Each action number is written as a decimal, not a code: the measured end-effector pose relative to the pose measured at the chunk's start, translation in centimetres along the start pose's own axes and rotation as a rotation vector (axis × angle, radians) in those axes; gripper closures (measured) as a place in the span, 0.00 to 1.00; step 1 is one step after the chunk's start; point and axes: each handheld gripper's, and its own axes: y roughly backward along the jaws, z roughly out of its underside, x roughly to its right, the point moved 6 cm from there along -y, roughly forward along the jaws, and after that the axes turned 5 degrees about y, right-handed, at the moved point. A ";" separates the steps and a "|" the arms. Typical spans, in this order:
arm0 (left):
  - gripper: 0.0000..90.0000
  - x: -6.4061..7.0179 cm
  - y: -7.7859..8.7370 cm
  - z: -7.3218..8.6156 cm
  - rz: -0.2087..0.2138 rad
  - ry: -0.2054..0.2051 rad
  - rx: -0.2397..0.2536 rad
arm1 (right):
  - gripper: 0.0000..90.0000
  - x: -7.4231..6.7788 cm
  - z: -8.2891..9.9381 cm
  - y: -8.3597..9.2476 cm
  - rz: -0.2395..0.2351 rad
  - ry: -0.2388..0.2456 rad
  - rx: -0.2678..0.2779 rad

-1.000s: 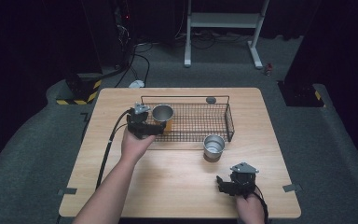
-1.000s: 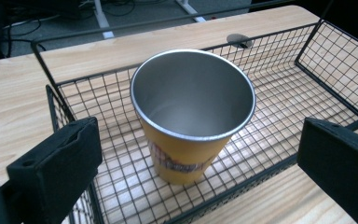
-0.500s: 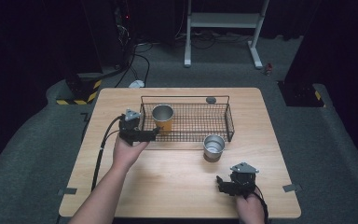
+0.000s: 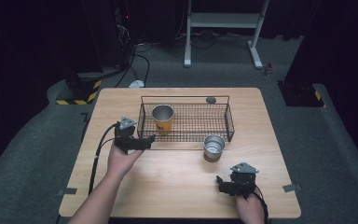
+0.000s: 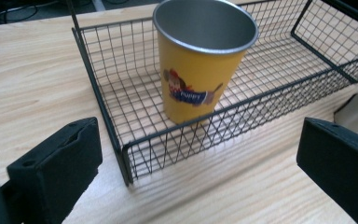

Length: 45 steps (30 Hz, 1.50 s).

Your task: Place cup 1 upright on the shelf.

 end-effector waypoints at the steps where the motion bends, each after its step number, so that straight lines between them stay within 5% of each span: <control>1: 0.01 0.0 0.2 0.2 0.002 0.002 0.000 | 0.10 0.0 0.0 0.0 0.000 0.000 0.000; 24: 0.02 -1.5 3.3 7.5 0.025 -0.003 -0.059 | 0.10 0.0 0.0 0.0 0.000 0.000 0.000; 45: 0.02 -1.6 4.1 14.8 0.001 -0.117 -0.196 | 0.10 0.0 0.0 0.0 -0.006 0.007 0.001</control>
